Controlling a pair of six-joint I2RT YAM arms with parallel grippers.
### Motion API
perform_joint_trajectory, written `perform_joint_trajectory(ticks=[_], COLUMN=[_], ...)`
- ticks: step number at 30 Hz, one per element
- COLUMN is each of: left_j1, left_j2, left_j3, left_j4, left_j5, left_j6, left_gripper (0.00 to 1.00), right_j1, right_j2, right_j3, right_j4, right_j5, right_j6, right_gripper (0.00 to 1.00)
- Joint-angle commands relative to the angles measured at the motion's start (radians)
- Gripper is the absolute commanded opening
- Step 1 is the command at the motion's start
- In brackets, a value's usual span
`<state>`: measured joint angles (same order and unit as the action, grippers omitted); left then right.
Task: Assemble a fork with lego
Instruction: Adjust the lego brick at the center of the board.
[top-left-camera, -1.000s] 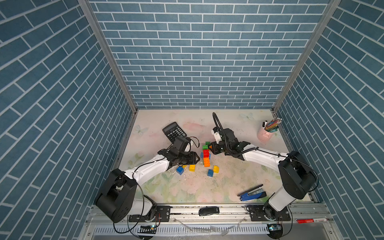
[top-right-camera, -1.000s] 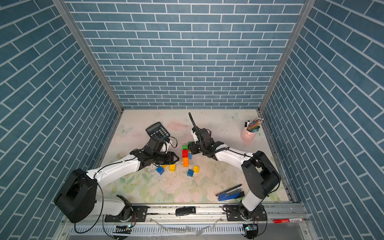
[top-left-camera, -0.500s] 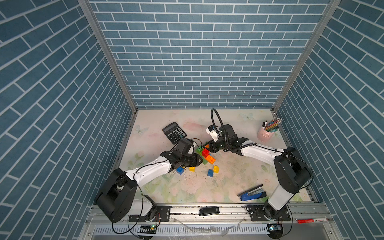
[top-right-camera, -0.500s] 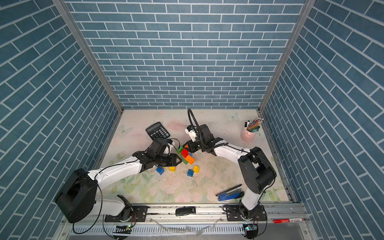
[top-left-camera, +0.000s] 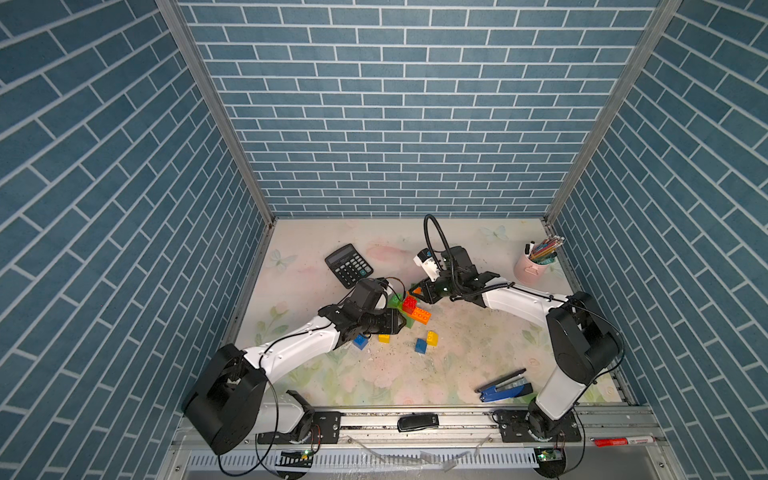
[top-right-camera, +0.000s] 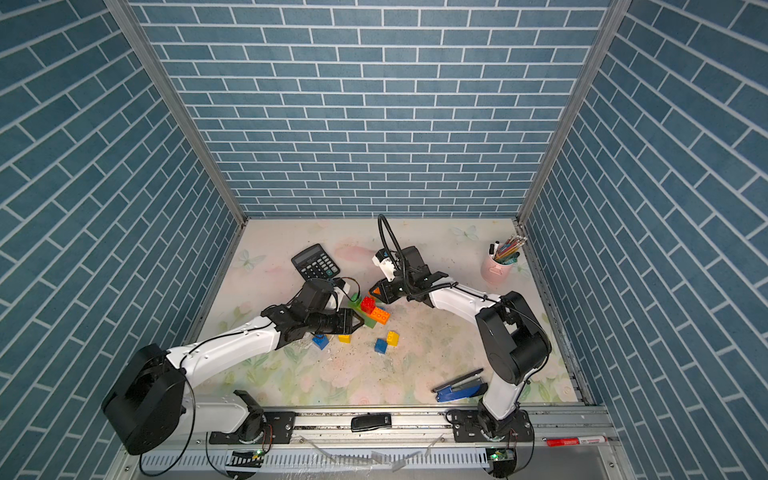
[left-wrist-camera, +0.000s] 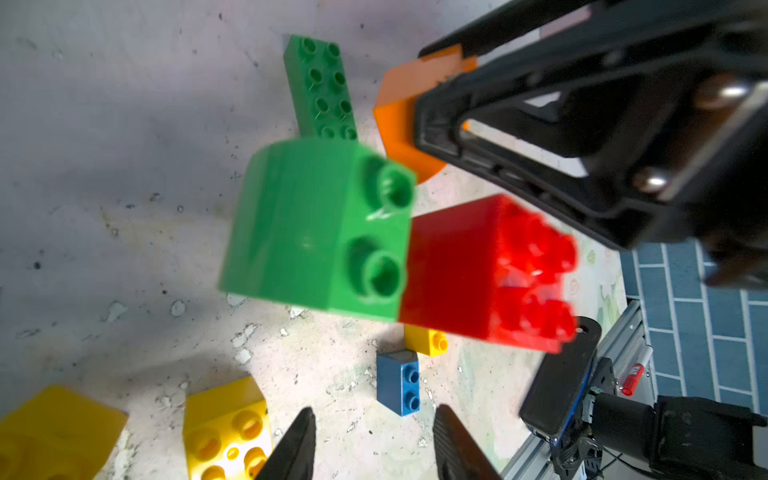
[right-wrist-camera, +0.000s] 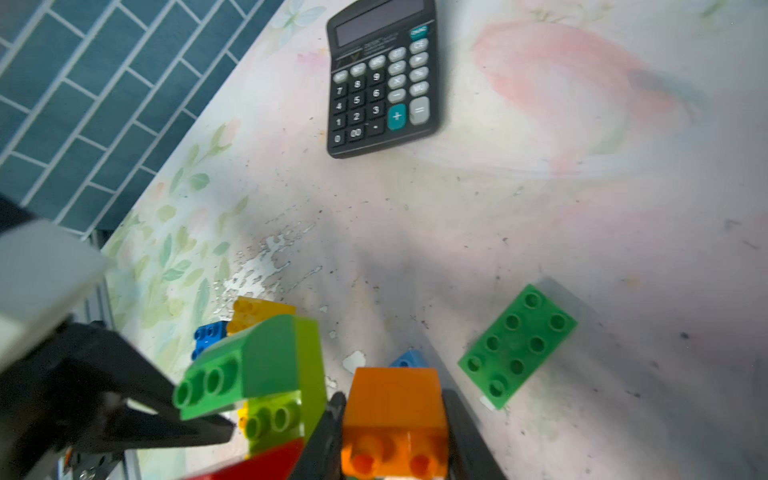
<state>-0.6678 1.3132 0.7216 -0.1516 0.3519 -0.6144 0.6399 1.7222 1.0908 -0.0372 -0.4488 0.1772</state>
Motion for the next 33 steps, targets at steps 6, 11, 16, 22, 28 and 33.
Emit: perform_joint_trajectory(ticks=[6,11,16,22,28,33], left_j1=[-0.009,-0.004,0.010,0.020,0.022,0.021], left_j2=[-0.138,-0.100,-0.035,0.024,0.076,0.086], left_j3=[-0.006,0.087,0.143,0.191,0.218,0.218], left_j4=[0.021,-0.053,-0.069,-0.053,-0.041,-0.051], left_j5=[0.003,-0.041,-0.059,-0.041,-0.016,-0.019], left_j6=[0.097,0.150,0.180,0.200,0.201,0.203], left_gripper=[0.48,0.46,0.41,0.37,0.35,0.35], right_j1=[-0.023,-0.023,-0.017,-0.008,0.001,0.026], right_j2=[-0.146,-0.245,-0.358,-0.445,-0.479,-0.508], right_j3=[-0.041,-0.101,-0.175,-0.219,-0.233,-0.254], right_j4=[-0.041,-0.035,-0.042,-0.098,-0.130,-0.120], right_j5=[0.270,0.275,0.249,0.231,0.188,0.190], right_j6=[-0.025,0.020,0.068,0.080,0.074,0.050], right_gripper=[0.00,0.00,0.00,0.00,0.00,0.00])
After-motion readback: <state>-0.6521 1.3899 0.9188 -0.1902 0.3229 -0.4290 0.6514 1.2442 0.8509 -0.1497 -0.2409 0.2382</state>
